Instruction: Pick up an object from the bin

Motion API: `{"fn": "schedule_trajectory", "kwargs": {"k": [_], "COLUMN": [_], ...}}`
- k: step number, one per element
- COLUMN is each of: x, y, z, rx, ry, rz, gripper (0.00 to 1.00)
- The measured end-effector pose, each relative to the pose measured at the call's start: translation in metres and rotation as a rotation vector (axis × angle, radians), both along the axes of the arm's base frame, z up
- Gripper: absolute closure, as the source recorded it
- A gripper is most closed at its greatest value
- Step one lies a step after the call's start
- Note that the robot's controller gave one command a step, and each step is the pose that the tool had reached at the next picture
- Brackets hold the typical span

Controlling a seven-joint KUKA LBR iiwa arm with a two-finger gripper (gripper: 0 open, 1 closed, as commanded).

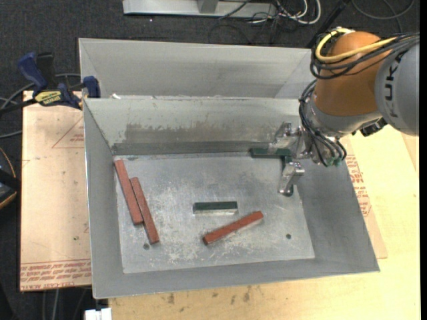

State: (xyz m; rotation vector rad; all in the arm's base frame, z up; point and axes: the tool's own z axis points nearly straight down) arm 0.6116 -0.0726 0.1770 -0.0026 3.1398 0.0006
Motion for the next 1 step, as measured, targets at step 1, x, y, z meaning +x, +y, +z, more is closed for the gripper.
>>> {"fn": "schedule_trajectory", "kwargs": {"k": [1], "x": [0.0000], "y": [0.0000], "z": [0.0000], "rx": [0.000], "ry": [0.000], "rz": [0.000], "gripper": [0.00]}}
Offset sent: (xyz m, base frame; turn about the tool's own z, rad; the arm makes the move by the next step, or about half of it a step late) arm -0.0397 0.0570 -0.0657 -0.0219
